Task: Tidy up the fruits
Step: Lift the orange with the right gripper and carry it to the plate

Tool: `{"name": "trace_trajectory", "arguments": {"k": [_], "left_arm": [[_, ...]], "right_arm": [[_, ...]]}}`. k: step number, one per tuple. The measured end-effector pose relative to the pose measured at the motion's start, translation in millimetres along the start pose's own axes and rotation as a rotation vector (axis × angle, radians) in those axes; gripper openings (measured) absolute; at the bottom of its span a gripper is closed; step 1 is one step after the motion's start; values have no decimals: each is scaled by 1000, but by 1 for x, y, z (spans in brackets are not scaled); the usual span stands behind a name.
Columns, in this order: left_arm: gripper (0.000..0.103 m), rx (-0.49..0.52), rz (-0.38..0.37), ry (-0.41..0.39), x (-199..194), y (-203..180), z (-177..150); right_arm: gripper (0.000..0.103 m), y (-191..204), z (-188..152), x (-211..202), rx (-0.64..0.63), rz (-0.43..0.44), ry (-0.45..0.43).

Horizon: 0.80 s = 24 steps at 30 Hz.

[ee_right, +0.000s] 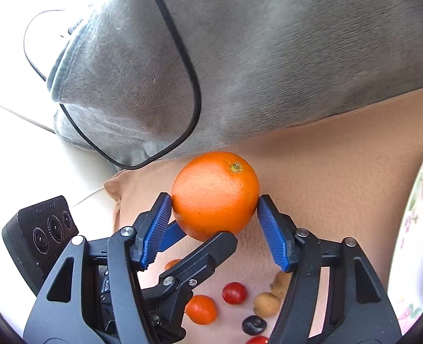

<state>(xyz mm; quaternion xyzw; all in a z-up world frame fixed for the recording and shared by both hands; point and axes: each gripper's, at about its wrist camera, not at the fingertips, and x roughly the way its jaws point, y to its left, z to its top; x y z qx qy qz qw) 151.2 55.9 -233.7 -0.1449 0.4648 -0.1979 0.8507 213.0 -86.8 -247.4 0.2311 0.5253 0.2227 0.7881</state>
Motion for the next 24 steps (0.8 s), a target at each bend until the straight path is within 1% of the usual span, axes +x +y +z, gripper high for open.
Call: {"name": "trace_trajectory", "arguments": {"k": [2, 5, 7, 11, 15, 17, 19, 24], "left_arm": [[59, 6, -10, -2, 1, -13, 0], [59, 19, -24, -4, 3, -34, 4], [59, 29, -34, -4, 6, -48, 5], [59, 45, -60, 4, 18, -71, 7], [59, 63, -87, 17, 31, -95, 10], [59, 71, -100, 26, 38, -106, 10], [59, 76, -109, 34, 44, -115, 4], [59, 84, -129, 55, 58, -131, 4]], "right_arm": [[65, 4, -2, -10, -2, -7, -10], [65, -1, -1, -30, 2, -16, -26], [65, -1, -2, -27, 8, -23, -36], [65, -10, 0, -37, 18, -41, -54], [65, -8, -2, -39, 35, -64, -73], [65, -18, 0, -45, 47, -75, -78], [65, -24, 0, -47, 56, -85, -81], [65, -36, 5, -56, 72, -108, -86]]}}
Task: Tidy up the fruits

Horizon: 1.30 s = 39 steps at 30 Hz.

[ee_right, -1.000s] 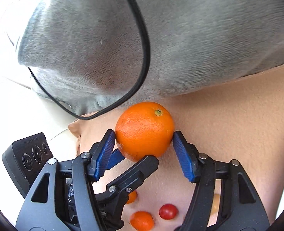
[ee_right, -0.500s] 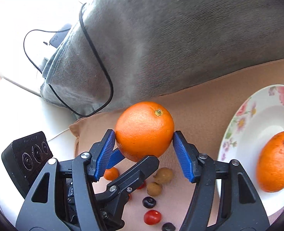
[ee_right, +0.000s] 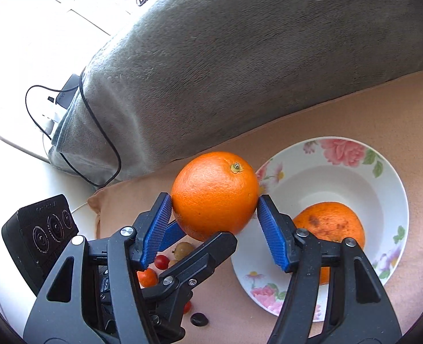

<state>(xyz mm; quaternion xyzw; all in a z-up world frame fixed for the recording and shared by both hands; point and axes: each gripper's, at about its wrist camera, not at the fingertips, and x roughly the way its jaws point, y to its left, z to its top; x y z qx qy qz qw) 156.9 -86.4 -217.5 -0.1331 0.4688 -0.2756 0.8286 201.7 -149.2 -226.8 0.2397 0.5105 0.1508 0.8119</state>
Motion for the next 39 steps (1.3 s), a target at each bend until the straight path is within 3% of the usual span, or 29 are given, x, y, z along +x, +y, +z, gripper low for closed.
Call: {"name": "trace_trajectory", "arguments": {"k": [11, 16, 29, 31, 39], "left_arm": [[59, 55, -4, 45, 28, -29, 1], [57, 63, 17, 29, 22, -35, 3], [57, 85, 78, 1, -13, -41, -3], [57, 85, 96, -4, -16, -42, -4], [58, 67, 166, -4, -43, -27, -19]], "right_arm": [[65, -44, 17, -38, 59, -13, 5], [65, -55, 19, -65, 34, -27, -50], [65, -36, 4, -94, -122, -91, -58], [70, -31, 1, -95, -144, -103, -45], [71, 0, -15, -99, -256, -194, -22]]}}
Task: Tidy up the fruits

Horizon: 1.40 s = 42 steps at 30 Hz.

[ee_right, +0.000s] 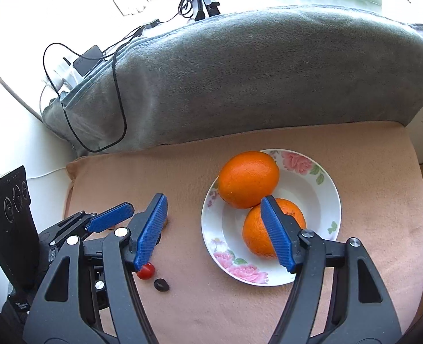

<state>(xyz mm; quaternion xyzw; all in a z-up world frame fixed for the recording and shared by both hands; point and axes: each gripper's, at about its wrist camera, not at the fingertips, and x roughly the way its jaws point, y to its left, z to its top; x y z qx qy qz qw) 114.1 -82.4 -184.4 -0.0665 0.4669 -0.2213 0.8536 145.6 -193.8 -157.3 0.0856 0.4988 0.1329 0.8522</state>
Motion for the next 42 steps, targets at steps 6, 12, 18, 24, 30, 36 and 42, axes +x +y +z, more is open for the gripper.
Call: {"name": "trace_trajectory", "arguments": {"k": [6, 12, 18, 24, 30, 36, 42], "left_arm": [[59, -39, 68, 23, -19, 20, -18], [59, -48, 172, 59, -27, 26, -34], [67, -90, 260, 74, -36, 36, -49], [67, -115, 337, 69, -47, 52, -62], [67, -148, 344, 66, -55, 70, -73], [67, -179, 341, 60, -63, 86, -84], [67, -208, 305, 58, -70, 100, -95]], "right_arm": [[71, 24, -8, -5, -75, -48, -6], [70, 39, -17, -2, -108, -36, 20], [71, 46, -28, 3, -145, -64, 41], [71, 55, -39, 13, -171, -85, 74], [71, 74, -50, 27, -236, -85, 107], [71, 87, -64, 38, -280, -35, 133], [71, 87, -81, 41, -303, 19, 156]]}}
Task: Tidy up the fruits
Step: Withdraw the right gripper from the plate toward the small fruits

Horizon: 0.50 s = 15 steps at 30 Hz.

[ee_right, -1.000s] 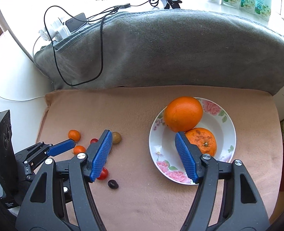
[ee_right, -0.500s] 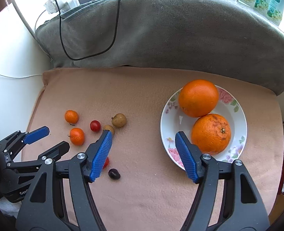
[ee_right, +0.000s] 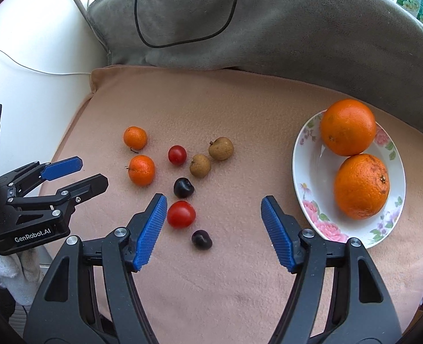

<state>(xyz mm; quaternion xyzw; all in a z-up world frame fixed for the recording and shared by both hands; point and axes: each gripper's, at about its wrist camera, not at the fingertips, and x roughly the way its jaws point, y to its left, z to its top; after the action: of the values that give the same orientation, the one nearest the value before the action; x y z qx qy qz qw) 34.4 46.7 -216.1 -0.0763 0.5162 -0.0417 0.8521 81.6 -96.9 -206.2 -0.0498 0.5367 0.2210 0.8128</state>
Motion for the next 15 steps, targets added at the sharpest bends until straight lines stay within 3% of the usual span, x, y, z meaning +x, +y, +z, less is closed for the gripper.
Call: {"name": "trace_trajectory", "arguments": {"k": [9, 15], "left_arm": [[64, -73, -104, 35, 14, 14, -6], [57, -93, -145, 53, 26, 13, -2]], "right_arm": [[71, -3, -22, 12, 10, 85, 50], [70, -2, -33, 18, -2, 90, 65]]}}
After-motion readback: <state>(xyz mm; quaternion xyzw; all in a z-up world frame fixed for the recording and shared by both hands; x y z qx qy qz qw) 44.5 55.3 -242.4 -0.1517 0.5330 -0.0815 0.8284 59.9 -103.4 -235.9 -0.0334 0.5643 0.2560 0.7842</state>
